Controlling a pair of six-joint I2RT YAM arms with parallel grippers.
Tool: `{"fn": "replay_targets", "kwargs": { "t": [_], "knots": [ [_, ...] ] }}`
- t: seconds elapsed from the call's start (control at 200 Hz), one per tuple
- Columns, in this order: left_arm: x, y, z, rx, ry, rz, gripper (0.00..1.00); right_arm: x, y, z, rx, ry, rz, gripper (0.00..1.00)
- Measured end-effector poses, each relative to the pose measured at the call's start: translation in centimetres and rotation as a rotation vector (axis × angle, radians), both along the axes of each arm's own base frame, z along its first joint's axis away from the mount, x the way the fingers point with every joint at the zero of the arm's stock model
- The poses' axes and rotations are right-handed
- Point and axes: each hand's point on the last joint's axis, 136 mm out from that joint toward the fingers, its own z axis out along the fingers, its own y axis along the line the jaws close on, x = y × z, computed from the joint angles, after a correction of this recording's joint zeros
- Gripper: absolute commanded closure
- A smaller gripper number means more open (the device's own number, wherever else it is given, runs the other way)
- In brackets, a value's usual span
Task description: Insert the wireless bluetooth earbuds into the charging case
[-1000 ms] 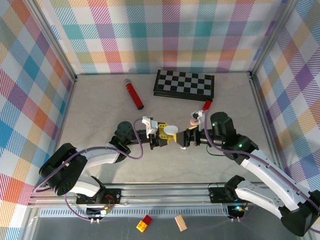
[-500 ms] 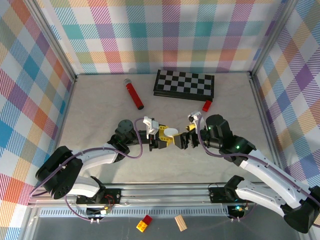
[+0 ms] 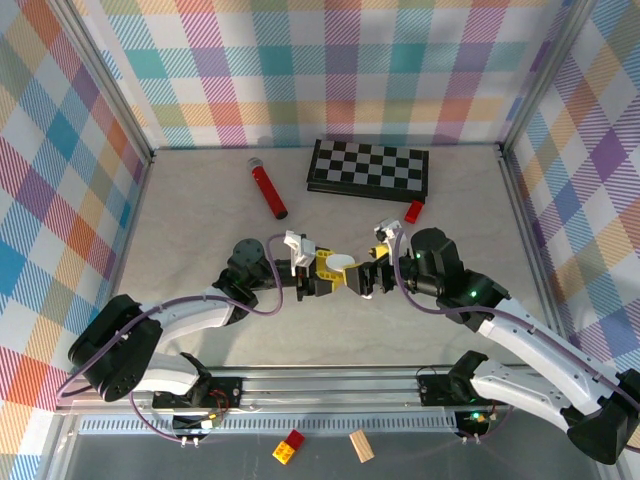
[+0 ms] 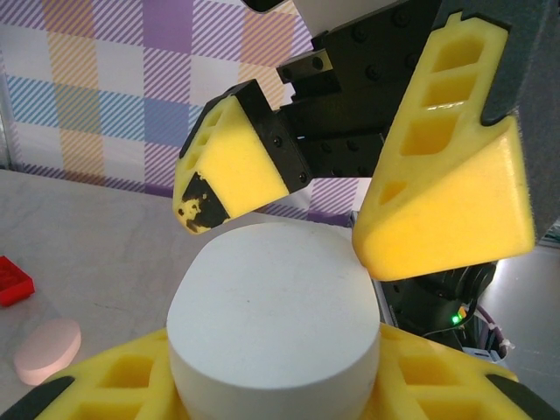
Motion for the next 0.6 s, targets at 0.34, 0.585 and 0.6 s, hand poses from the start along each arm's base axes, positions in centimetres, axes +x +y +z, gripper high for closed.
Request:
{"fn": "replay_targets", "kwargs": {
  "t": [0.34, 0.585, 0.6],
  "knots": [
    [0.17, 0.06, -0.29, 0.009, 0.025, 0.009, 0.61, 0.32, 0.13, -0.16, -0.008, -0.006, -0.007, 0.09],
    [0.31, 0.14, -0.39, 0.013, 0.029, 0.013, 0.61, 0.51, 0.21, -0.22, -0.013, -0.013, -0.008, 0.09],
    [0.31, 0.14, -0.4, 0.013, 0.029, 0.013, 0.61, 0.5, 0.22, -0.22, -0.014, -0.014, -0.006, 0.09]
  ]
}}
